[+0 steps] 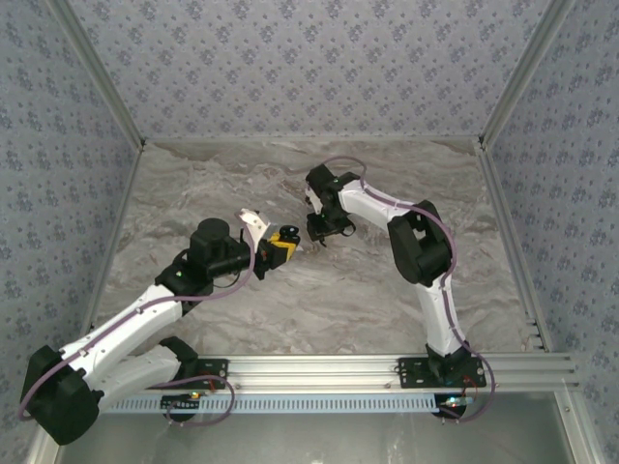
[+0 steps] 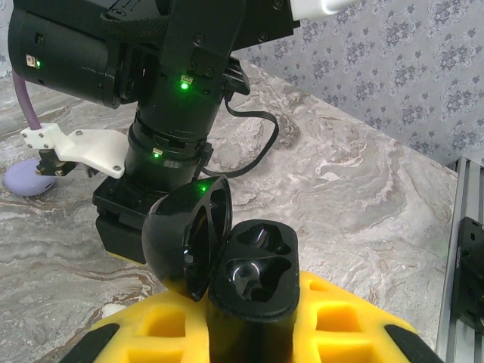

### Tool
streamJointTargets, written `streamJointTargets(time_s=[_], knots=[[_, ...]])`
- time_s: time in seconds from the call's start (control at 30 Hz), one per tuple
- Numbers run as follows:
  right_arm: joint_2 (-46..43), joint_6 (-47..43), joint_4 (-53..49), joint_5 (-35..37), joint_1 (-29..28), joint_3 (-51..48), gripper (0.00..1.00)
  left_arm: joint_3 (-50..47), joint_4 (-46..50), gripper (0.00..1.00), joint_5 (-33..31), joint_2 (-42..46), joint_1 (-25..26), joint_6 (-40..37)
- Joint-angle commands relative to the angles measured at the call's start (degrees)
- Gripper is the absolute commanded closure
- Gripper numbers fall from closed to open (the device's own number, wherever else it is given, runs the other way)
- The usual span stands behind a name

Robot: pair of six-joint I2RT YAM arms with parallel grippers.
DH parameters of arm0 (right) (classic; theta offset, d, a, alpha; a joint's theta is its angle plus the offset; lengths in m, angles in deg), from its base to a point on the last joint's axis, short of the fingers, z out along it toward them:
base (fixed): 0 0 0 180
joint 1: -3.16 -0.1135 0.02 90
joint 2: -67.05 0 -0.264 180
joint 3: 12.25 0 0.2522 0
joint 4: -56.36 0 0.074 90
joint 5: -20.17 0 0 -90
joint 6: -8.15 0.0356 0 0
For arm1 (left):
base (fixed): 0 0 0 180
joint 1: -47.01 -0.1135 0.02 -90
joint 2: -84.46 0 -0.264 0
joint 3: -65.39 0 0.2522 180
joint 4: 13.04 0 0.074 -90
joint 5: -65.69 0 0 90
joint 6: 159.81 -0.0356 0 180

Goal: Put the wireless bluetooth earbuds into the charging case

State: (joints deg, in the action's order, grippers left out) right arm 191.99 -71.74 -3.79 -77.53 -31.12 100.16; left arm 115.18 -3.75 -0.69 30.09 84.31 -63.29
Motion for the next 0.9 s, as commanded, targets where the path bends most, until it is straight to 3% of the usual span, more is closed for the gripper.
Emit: streamJointTargets(time_s=[0.0, 0.87], knots=[[1.82, 1.05, -2.32, 1.08, -0.48, 1.69, 0.61, 1.85, -0.10, 0.81, -0.33, 1.19, 0.30, -1.05], [4.21, 1.32, -4.40, 4.03, -1.93, 2.83, 0.65, 1.67, 0.07, 0.81, -0.53, 1.26, 0.31, -1.11]])
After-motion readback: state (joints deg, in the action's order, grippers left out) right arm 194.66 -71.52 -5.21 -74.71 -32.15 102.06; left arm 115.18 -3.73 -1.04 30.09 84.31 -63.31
